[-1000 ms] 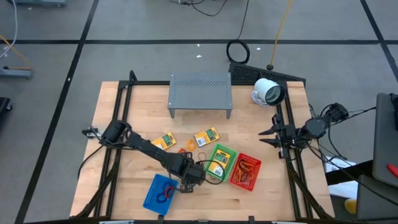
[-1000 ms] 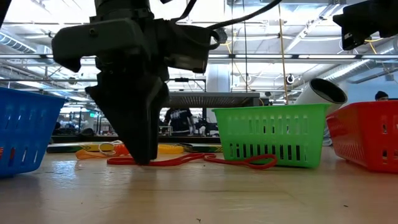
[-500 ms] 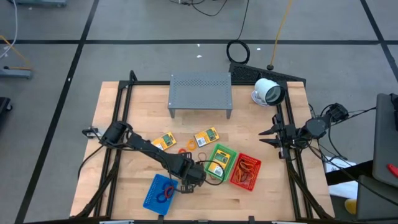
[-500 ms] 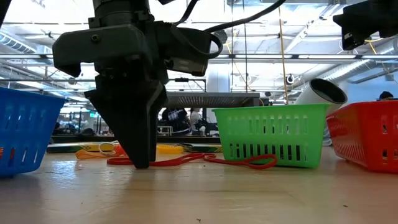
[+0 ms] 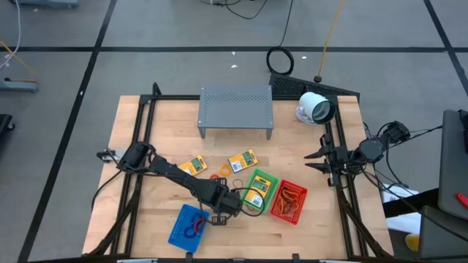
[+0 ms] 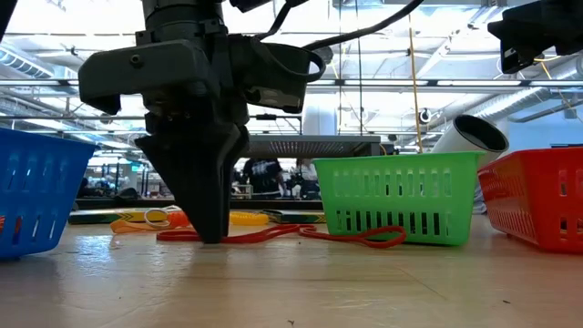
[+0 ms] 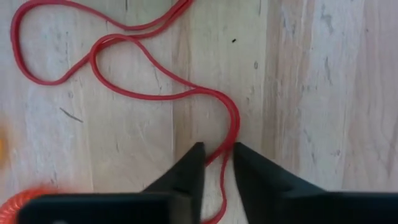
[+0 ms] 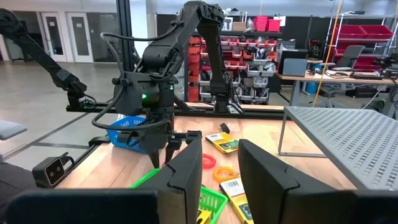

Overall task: Pick & Place Office Desk Supplies
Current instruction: Put the red rubber band into the red bin

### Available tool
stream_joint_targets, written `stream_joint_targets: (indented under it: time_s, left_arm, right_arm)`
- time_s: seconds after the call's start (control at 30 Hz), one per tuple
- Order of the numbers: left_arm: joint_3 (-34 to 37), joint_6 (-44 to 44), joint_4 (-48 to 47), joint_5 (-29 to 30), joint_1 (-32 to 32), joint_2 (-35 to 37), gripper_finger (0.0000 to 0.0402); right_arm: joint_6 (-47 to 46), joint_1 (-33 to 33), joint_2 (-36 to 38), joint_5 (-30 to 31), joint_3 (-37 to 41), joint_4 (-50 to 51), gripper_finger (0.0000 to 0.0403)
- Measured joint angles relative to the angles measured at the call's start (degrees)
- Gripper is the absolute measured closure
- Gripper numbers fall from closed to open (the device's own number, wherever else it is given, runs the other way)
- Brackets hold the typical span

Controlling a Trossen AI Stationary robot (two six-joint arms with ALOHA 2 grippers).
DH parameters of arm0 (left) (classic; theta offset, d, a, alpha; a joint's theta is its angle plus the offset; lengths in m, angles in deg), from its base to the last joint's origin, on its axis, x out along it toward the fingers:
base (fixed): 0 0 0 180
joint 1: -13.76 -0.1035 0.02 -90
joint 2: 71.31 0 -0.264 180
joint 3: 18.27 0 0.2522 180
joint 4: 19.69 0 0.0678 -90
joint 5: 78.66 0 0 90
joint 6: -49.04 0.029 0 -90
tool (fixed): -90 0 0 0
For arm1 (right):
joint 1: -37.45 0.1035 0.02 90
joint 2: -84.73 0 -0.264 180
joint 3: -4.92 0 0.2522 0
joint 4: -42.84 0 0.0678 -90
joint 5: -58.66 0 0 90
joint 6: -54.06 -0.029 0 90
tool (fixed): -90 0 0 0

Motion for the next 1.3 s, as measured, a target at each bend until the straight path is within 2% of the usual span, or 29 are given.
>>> stream_joint_targets:
  time_s: [0.1,0.17,0.63,0.77,0.97,1.3]
  left_arm:
    - [0.0,-0.1,0.1,1.3,0.1,0.0,0.0374]
    - [0.0,-0.2,0.3,2.6,0.3,0.0,0.0393]
    - [0.2,2.2,-3.3,5.3,0.3,2.5,0.0399]
    - [0.5,2.2,-7.0,9.0,0.2,4.8,0.0399]
    - [0.3,1.6,-7.7,14.5,0.3,8.5,0.0400]
    - [0.2,0.2,-4.2,22.4,1.0,14.4,0.0400]
  right_arm:
    - [0.0,0.0,0.0,0.0,0.0,0.0,0.0308]
    - [0.0,0.0,0.0,0.0,0.0,0.0,0.0309]
    - [0.0,0.0,0.0,0.0,0.0,0.0,0.0307]
    - [0.0,0.0,0.0,0.0,0.0,0.0,0.0309]
    - [0.0,0.0,0.0,0.0,0.0,0.0,0.0307]
    - [0.0,0.0,0.0,0.0,0.0,0.0,0.0307]
